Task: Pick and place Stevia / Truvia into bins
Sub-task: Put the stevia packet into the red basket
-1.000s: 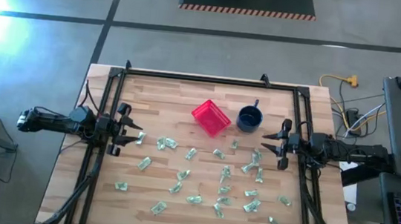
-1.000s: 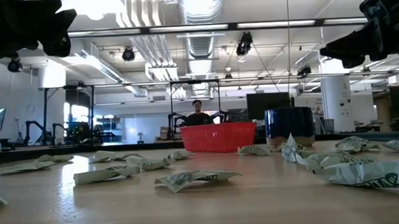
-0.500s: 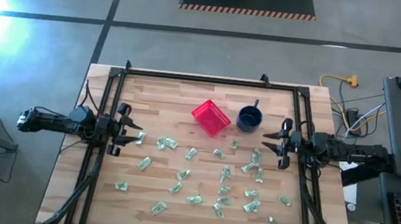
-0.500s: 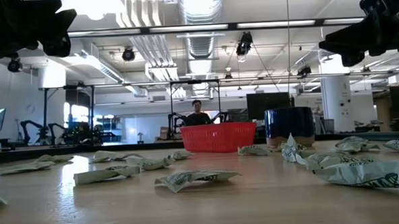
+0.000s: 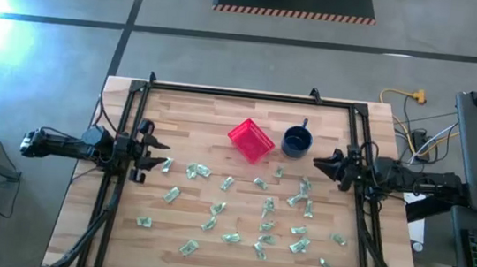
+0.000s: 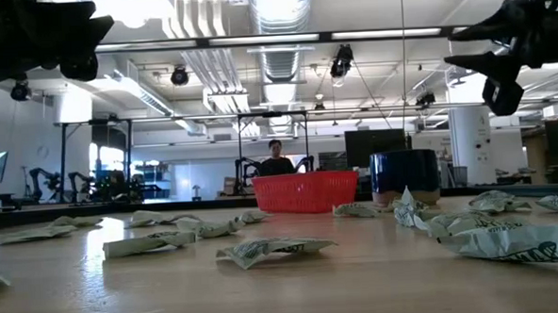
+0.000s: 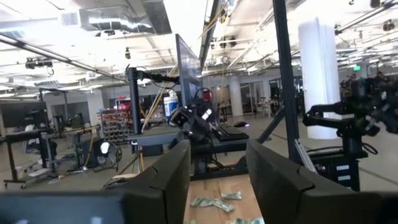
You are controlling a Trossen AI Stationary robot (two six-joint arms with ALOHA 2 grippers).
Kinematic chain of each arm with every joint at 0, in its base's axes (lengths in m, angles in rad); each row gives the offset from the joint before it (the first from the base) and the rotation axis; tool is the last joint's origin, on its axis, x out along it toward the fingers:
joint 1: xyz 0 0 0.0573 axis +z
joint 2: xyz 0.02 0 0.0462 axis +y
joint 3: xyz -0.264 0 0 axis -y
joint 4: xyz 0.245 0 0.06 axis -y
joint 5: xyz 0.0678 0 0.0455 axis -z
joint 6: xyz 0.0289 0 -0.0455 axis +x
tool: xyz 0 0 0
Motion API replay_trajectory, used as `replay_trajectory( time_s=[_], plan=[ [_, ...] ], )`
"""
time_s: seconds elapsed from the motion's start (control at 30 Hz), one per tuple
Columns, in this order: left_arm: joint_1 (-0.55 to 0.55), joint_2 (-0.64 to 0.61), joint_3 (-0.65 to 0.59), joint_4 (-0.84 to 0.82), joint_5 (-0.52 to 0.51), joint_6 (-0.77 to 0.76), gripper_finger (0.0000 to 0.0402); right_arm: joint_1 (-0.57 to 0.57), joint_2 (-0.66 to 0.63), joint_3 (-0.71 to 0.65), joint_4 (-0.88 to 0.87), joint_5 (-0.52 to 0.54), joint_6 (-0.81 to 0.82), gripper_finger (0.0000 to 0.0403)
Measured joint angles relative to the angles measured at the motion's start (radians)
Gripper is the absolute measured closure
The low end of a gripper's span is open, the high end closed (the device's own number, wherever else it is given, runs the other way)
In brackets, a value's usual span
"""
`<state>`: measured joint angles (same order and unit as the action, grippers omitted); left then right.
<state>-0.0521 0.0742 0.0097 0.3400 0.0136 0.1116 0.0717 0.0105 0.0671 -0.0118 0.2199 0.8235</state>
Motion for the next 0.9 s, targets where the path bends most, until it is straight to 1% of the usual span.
replay_trajectory(
  time_s=[0.13,0.27,0.43,0.53,0.6,0.67,0.8,0.9],
  plan=[
    [0.000,0.000,0.000,0.015,0.000,0.000,0.0261,0.000,0.000,0.000,0.069,0.020,0.015,0.0280],
    [0.000,0.000,0.000,0.119,-0.001,0.000,0.0261,0.000,0.000,0.000,0.097,0.020,-0.017,0.0280],
    [0.000,0.000,0.000,0.391,0.018,-0.005,0.0261,-0.001,0.000,0.000,0.105,0.081,-0.042,0.0280],
    [0.000,0.000,0.000,0.568,0.019,-0.089,0.0261,-0.001,0.000,0.000,0.125,0.102,-0.042,0.0280],
    [0.000,0.000,0.000,0.662,0.004,-0.182,0.0261,-0.001,0.000,0.000,0.165,0.102,-0.042,0.0280],
    [0.000,-0.001,0.000,0.716,-0.024,-0.232,0.0261,-0.001,0.000,0.000,0.215,0.099,-0.061,0.0280],
    [0.000,-0.001,0.000,0.733,-0.131,-0.230,0.0261,0.000,0.000,0.000,0.310,0.076,-0.140,0.0280],
    [0.000,-0.001,0.000,0.714,-0.200,-0.302,0.0261,0.000,0.000,0.000,0.360,0.051,-0.205,0.0280]
  ],
)
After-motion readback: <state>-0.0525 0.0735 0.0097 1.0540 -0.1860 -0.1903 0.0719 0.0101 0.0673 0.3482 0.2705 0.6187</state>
